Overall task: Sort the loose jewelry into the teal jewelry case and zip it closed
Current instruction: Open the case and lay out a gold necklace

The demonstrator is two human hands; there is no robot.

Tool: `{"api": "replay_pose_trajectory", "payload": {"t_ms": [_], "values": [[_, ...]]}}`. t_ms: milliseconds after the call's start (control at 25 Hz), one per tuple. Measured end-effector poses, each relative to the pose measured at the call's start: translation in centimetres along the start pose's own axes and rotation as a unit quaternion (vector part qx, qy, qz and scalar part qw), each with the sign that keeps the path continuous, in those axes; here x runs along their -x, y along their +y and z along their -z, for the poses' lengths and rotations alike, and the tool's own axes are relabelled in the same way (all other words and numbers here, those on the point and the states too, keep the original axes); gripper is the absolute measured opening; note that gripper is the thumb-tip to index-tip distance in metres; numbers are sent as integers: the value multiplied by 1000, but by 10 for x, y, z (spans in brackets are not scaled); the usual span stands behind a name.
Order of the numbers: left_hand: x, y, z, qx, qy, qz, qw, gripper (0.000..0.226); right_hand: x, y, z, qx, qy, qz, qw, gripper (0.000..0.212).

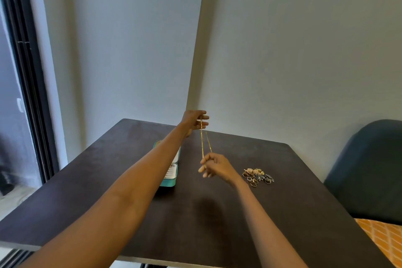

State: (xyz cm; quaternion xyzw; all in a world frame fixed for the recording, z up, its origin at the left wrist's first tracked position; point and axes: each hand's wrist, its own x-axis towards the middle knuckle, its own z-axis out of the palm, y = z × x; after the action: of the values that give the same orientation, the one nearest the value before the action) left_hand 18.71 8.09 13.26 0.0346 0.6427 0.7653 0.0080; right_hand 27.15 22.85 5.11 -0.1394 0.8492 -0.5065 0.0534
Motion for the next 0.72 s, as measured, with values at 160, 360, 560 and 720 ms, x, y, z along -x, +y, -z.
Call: {"api": "replay_pose_trajectory", "payload": {"t_ms": [160,360,560,720], "values": [[-5,1,-5,-32,-31,-9,999,21,-9,32,-6,160,15,31,987,32],[-1,2,-8,-48,-113,-31,992,24,-8,38,-10,121,72,55,989,51],[6,0,-14,-36,-168,-23,985,26,-20,9,-5,-41,240,48,969,29],[13,1,-17,-18,-181,-29,983,27,-32,-21,7,-156,248,41,955,32]]}}
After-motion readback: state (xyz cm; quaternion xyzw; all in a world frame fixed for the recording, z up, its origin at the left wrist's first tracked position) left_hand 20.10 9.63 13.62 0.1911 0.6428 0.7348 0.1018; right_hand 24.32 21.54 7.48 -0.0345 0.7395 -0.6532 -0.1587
